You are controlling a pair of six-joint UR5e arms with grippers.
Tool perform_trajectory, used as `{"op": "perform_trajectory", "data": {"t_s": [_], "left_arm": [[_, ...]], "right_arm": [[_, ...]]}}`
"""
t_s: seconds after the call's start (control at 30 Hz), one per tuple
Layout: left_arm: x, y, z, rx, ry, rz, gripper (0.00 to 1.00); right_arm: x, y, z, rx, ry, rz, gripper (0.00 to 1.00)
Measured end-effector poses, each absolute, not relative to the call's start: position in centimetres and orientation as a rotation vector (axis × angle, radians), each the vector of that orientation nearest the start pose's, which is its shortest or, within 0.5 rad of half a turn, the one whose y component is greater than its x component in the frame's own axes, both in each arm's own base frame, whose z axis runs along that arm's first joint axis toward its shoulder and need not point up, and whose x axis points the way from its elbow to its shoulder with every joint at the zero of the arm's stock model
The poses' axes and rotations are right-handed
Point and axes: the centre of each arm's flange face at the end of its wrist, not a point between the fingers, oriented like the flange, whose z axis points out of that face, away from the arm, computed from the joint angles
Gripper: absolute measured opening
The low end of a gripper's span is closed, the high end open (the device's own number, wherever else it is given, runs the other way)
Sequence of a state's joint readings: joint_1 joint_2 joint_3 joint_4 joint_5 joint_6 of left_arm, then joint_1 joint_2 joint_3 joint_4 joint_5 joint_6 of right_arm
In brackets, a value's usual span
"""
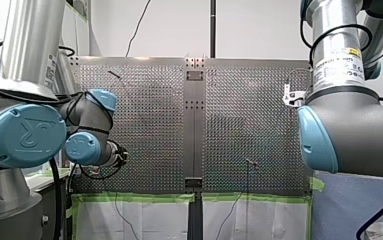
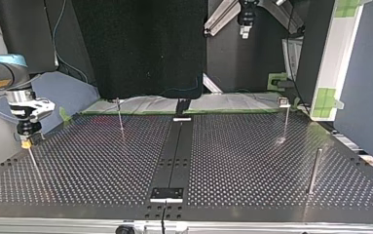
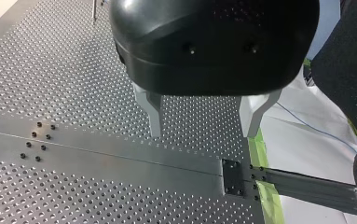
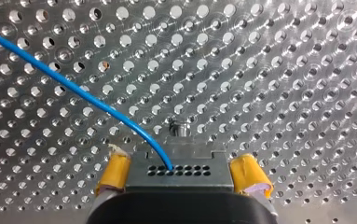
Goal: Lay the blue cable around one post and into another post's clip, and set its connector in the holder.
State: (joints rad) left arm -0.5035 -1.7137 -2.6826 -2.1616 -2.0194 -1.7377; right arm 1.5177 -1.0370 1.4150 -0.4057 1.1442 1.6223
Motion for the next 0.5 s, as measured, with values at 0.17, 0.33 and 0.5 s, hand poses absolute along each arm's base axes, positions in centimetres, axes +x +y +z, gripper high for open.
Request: {"op": "perform_trajectory", "data": {"t_s": [0.17,0.33,0.5], "left_arm": [[16.82,-19.55,9.01,-0.005,1.818,-0.060,0.81],[16.82,-19.55,9.01,-0.005,1.818,-0.060,0.81],[16.79,-19.54,9.01,-0.005,1.818,-0.060,0.81]], "right_arm": [[13.68,-68.29,28.62,1.432,-1.042,1.508,0.98],[13.57,-68.31,28.61,1.424,-1.051,1.499,0.98],[13.42,-68.35,28.63,1.413,-1.060,1.488,0.98]]}}
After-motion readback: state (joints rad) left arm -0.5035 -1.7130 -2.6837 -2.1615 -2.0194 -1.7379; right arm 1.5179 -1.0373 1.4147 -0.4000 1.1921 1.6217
